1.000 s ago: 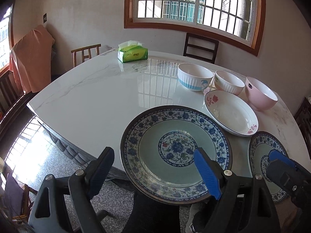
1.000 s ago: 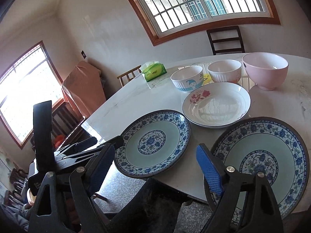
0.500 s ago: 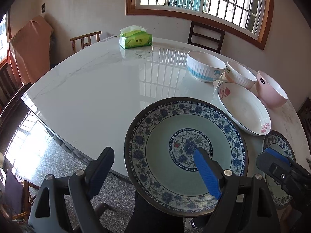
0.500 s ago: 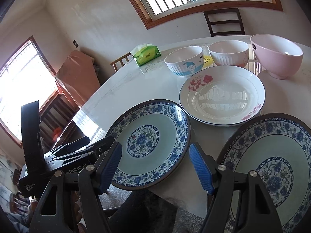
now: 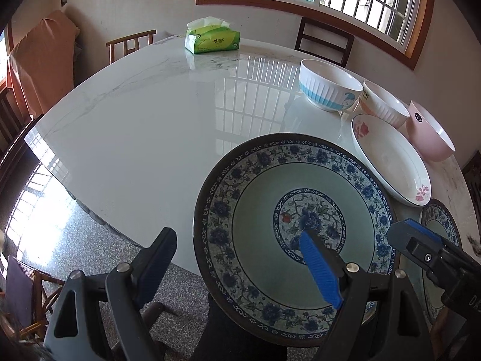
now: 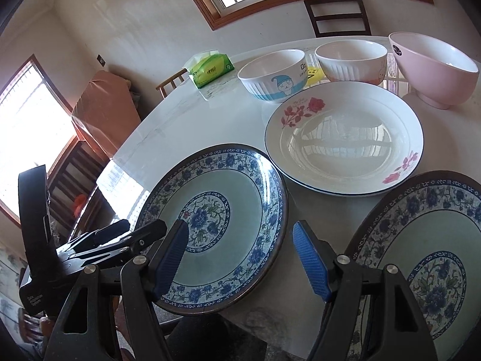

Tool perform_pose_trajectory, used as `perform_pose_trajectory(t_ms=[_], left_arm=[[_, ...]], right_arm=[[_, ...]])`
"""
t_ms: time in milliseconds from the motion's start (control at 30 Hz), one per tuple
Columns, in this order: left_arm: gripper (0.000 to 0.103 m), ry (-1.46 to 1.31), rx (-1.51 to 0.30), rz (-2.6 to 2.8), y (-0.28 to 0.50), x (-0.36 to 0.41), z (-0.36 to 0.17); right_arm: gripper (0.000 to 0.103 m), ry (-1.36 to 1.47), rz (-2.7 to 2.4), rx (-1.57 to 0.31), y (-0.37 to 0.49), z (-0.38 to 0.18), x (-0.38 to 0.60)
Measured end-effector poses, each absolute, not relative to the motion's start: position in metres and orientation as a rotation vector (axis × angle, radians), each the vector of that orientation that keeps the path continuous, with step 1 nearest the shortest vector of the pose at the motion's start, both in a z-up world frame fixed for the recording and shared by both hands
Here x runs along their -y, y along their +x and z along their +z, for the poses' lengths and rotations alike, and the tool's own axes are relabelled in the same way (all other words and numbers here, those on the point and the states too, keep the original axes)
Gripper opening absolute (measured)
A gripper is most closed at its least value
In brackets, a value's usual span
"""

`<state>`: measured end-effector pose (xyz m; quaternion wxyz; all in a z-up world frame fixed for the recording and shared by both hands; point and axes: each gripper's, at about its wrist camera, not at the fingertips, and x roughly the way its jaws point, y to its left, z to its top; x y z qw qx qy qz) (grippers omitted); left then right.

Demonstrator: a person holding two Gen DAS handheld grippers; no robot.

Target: Organize plates and bowls

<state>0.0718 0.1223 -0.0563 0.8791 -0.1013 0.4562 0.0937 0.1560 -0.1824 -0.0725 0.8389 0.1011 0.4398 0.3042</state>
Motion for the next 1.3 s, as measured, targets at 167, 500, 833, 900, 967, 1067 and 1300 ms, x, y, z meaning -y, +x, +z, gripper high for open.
perform_pose_trajectory(t_ms=[167, 500, 833, 900, 967, 1067, 1300], left_arm=[[0.086, -0.211, -0.965, 0.210, 0.075, -0.127, -0.062], [0.053, -0.144, -0.974, 0.229, 0.079, -0.121, -0.069], [0.033, -0.131, -0.945, 0.270, 0.078, -0.126, -0.065], [0.029, -0.120, -0.937, 0.286, 0.078, -0.129, -0.064], [0.029, -0.120, -0.937, 0.299, 0.080, -0.132, -0.064], [0.027, -0.140, -0.939, 0.312, 0.085, -0.141, -0.063], [0.025, -0.164, -0.934, 0.340, 0.090, -0.159, -0.061]], right_arm=[[0.071, 0.220, 0.634, -0.963, 0.164, -0.079, 0.178], [0.072, 0.232, 0.619, -1.017, 0.173, -0.087, 0.167], [0.048, 0.184, 0.555, -1.007, 0.175, -0.090, 0.164], [0.038, 0.179, 0.538, -1.004, 0.177, -0.090, 0.164], [0.035, 0.165, 0.526, -1.004, 0.180, -0.090, 0.163], [0.032, 0.172, 0.526, -1.003, 0.183, -0.090, 0.160], [0.027, 0.189, 0.528, -1.009, 0.194, -0.091, 0.146]])
